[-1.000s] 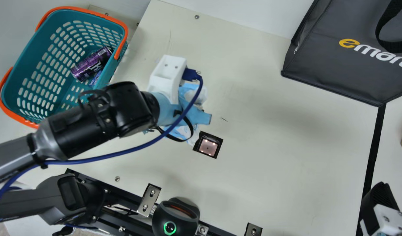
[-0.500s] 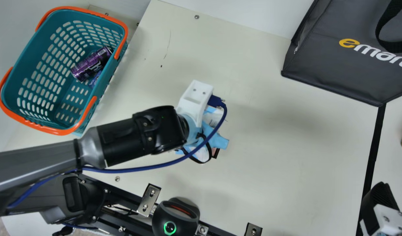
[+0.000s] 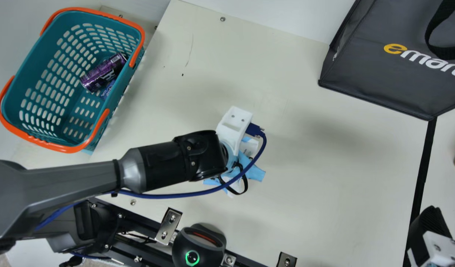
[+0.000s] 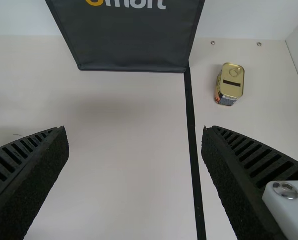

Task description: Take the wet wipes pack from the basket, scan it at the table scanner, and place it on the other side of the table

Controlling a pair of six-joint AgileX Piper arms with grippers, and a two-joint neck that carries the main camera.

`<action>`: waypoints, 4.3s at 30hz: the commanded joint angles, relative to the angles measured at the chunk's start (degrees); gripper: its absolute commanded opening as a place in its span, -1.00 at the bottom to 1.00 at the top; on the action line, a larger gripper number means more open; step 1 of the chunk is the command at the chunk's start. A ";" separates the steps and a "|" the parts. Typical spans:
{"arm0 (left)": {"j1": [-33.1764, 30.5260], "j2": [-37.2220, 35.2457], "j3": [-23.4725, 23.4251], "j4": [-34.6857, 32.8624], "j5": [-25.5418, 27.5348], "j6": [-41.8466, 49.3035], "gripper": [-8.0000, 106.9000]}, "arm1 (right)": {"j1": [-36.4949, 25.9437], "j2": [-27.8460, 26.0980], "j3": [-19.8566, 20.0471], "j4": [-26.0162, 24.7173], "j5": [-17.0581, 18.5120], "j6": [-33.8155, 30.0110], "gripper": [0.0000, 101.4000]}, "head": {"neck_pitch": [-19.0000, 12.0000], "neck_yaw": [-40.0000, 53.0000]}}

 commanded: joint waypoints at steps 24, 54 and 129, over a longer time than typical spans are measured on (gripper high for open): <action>2.46 -1.38 4.06 -0.64 -6.60 0.06 0.57 | 0.00 0.00 0.00 0.00 0.00 0.00 0.87 | -1.57 0.14; 29.88 -25.52 9.96 -21.43 -4.31 30.22 0.71 | 0.00 0.00 0.00 0.00 0.00 0.00 0.87 | -1.57 0.14; 7.55 -3.94 -5.37 -3.90 1.81 6.41 -1.00 | 0.00 0.00 0.00 0.00 0.00 0.00 0.87 | -1.57 -19.86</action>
